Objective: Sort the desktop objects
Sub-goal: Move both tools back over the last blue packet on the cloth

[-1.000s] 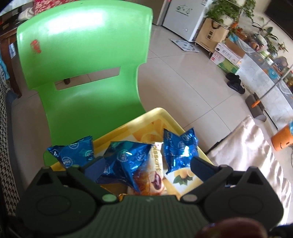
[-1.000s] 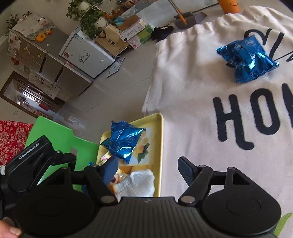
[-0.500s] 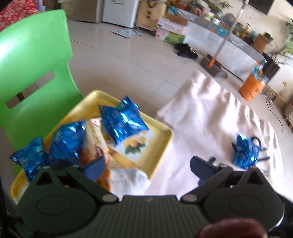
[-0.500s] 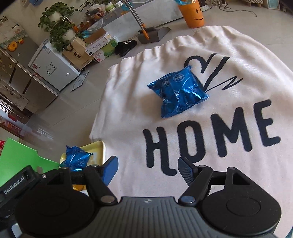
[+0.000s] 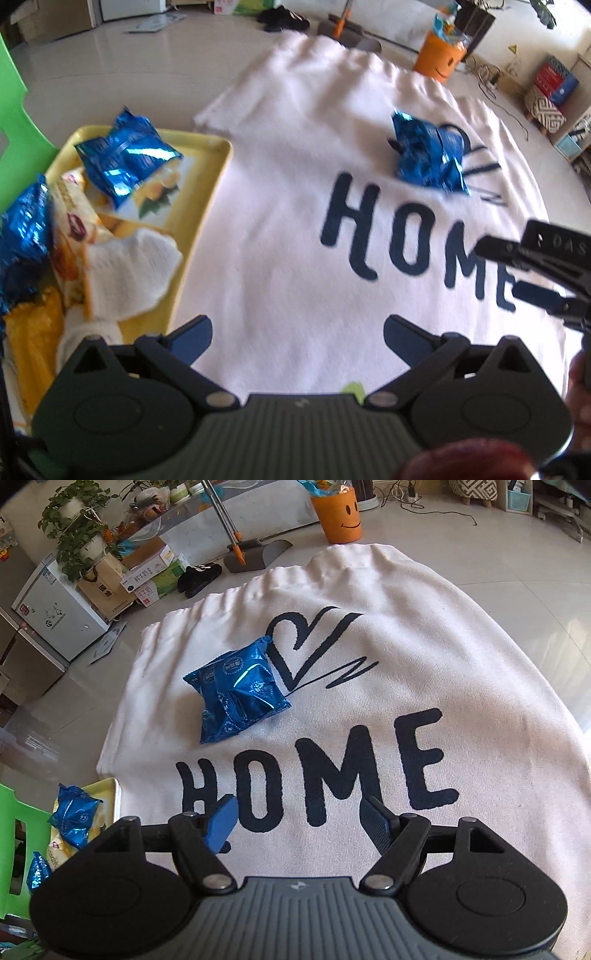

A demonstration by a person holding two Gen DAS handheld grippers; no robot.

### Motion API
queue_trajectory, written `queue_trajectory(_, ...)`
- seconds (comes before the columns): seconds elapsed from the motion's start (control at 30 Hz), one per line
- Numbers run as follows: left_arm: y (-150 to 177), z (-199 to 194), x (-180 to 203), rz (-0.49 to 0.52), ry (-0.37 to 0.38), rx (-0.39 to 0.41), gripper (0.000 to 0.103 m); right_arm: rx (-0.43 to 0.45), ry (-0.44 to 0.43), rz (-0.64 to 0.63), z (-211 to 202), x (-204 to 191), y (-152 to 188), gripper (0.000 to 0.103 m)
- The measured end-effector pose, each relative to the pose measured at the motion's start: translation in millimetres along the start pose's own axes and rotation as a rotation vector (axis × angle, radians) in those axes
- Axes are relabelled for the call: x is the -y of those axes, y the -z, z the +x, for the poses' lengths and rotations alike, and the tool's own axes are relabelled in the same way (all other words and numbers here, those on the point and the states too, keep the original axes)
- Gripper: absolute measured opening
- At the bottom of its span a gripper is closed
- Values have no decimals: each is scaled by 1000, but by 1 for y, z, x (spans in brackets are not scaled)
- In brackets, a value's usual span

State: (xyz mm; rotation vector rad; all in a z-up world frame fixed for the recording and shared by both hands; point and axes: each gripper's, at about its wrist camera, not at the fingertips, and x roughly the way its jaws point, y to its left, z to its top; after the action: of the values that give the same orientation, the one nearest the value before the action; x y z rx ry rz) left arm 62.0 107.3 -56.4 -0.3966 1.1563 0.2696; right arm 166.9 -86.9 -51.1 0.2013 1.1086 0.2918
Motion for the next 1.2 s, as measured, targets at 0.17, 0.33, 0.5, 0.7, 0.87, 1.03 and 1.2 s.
queue_trajectory(0.17,10,7,8,15,19,-55,102,-12,7,-1,4,0,0,74)
queue_trajectory(0.33,13,6,11,30,23,-70,102,-10,-5,-14,6,-5,-1,75)
queue_trajectory(0.5,18,10,11,9,47,-103,102,-8,-6,-17,7,-5,-3,75)
queue_trajectory(0.7,22,15,15,43,45,-122,102,-7,-4,-16,12,-6,-5,77)
queue_trajectory(0.87,20,16,12,27,37,-121,102,-14,-10,-19,14,-8,-5,77)
queue_trajectory(1.03,18,16,8,12,28,-116,102,-20,-12,-25,16,-10,-5,77)
queue_trajectory(1.2,4,7,-1,-16,50,-69,102,-20,-4,-26,12,-9,-6,77)
